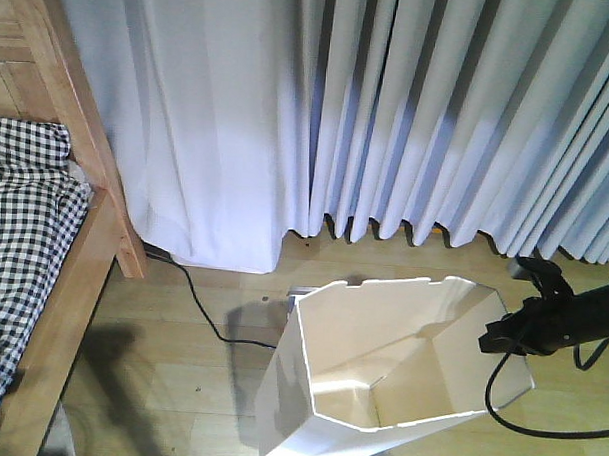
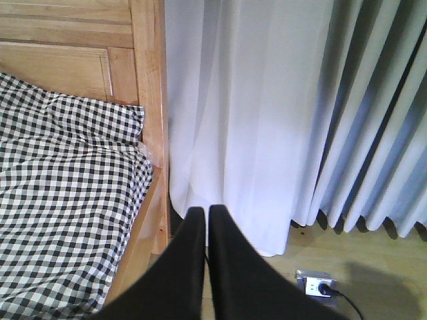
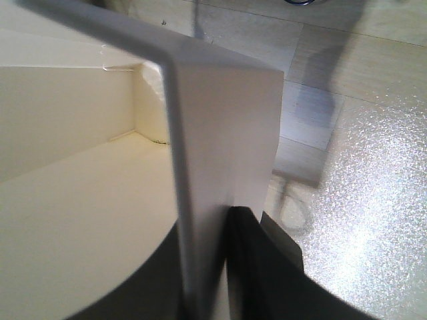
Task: Move trash bin to bedside with robot
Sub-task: 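Hold the bin with the right gripper while driving to the bedside, then lower the bin to the floor beside the bed with the right gripper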
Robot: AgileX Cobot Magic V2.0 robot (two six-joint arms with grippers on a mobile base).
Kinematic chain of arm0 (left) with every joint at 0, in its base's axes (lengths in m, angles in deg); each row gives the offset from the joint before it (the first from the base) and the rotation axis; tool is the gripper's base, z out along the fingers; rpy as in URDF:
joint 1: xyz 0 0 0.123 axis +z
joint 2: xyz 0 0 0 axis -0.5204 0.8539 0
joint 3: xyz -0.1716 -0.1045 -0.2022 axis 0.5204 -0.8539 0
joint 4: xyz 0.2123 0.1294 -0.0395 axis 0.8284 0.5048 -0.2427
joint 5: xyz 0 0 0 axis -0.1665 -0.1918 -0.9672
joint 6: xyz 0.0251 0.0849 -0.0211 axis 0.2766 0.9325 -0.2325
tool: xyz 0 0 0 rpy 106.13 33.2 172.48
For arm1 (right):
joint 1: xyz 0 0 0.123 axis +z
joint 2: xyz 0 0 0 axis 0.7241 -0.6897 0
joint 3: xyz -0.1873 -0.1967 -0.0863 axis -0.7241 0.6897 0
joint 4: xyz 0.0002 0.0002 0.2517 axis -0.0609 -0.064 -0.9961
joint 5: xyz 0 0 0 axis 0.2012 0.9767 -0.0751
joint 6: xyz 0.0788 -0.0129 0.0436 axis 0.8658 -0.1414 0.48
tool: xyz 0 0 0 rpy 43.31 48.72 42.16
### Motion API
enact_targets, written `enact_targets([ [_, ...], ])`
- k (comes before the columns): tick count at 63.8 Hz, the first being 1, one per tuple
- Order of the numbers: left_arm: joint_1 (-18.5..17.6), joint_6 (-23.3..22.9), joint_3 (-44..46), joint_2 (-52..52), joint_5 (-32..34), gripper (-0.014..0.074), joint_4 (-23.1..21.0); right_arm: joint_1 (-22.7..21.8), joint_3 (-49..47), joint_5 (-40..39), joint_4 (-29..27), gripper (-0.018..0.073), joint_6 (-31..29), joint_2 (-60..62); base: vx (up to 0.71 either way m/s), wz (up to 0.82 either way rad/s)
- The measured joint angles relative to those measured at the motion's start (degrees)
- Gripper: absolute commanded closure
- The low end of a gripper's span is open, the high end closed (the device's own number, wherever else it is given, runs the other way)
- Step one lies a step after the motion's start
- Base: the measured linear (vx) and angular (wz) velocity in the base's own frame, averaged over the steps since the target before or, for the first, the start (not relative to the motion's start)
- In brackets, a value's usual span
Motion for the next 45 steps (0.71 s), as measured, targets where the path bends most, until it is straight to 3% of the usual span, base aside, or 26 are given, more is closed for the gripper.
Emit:
enact_targets([
  [45, 0.00, 0.00, 0.00, 0.00, 0.00, 0.0603, 0.00, 0.00, 0.00, -0.29, 0.11, 0.0564, -0.07, 0.00, 0.00, 0.00],
])
